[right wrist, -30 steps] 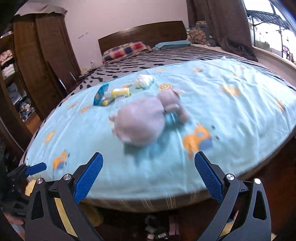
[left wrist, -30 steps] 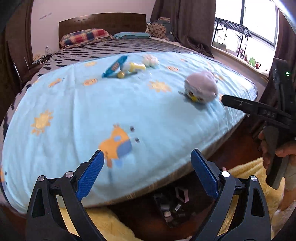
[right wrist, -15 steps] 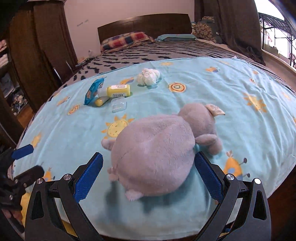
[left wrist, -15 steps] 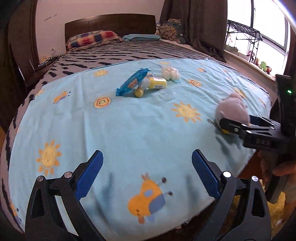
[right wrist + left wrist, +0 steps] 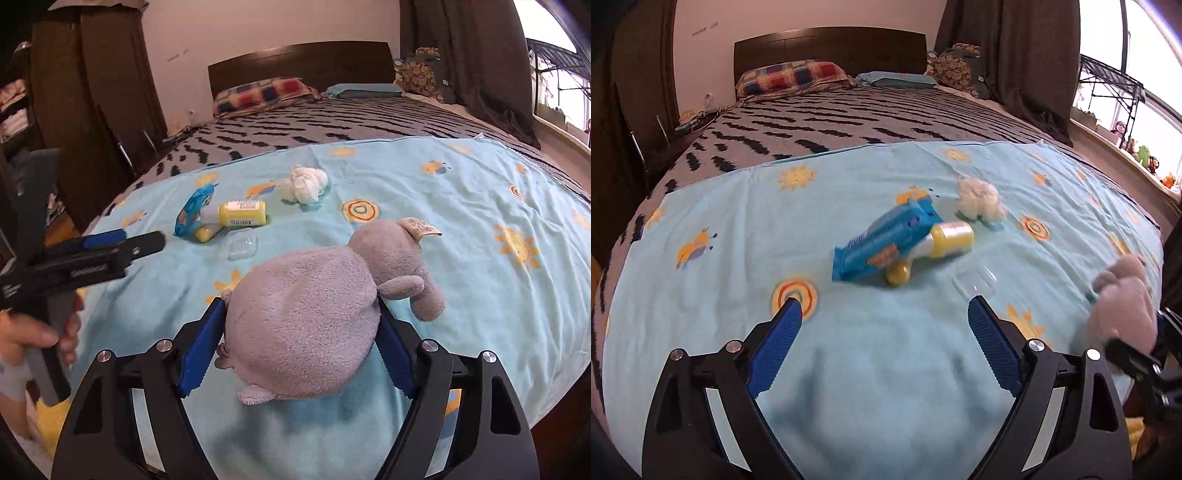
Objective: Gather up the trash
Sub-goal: 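Grasp the grey plush toy with the right tool while the left tool grasps the blue packet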
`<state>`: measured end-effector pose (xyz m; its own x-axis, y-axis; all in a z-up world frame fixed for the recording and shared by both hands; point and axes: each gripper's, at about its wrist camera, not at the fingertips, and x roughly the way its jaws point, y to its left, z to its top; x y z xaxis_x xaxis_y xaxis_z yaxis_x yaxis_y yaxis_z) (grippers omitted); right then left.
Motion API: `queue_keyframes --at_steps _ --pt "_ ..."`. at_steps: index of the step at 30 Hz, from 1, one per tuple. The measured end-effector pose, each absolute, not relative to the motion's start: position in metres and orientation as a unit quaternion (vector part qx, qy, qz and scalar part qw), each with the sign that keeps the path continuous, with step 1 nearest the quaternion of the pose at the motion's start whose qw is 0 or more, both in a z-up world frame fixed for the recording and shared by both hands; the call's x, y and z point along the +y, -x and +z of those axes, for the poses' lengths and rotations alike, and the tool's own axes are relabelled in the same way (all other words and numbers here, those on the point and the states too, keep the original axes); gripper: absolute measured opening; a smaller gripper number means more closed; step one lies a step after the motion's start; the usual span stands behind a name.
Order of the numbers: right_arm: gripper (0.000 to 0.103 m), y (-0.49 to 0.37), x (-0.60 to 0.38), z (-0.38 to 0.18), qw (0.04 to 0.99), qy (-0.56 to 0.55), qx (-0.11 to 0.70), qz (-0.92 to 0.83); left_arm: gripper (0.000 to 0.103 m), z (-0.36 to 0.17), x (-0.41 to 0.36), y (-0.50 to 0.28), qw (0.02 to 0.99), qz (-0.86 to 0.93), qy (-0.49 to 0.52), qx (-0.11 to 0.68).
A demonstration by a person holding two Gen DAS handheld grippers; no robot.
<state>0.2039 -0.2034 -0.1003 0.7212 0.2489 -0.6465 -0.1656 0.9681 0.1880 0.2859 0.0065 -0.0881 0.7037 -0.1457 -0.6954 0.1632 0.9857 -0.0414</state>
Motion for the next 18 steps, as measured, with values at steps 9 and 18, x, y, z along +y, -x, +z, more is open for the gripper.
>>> queue_keyframes --at_steps 9,18 --pt "0.078 -0.204 -0.209 -0.105 0.921 -0.060 0.366 0.116 0.081 -0.091 -0.012 -0.336 0.922 -0.064 -0.017 0.383" --pt "0.078 -0.202 -0.212 -0.106 0.921 -0.062 0.366 0.123 0.044 -0.096 -0.012 -0.359 0.913 -0.071 -0.017 0.400"
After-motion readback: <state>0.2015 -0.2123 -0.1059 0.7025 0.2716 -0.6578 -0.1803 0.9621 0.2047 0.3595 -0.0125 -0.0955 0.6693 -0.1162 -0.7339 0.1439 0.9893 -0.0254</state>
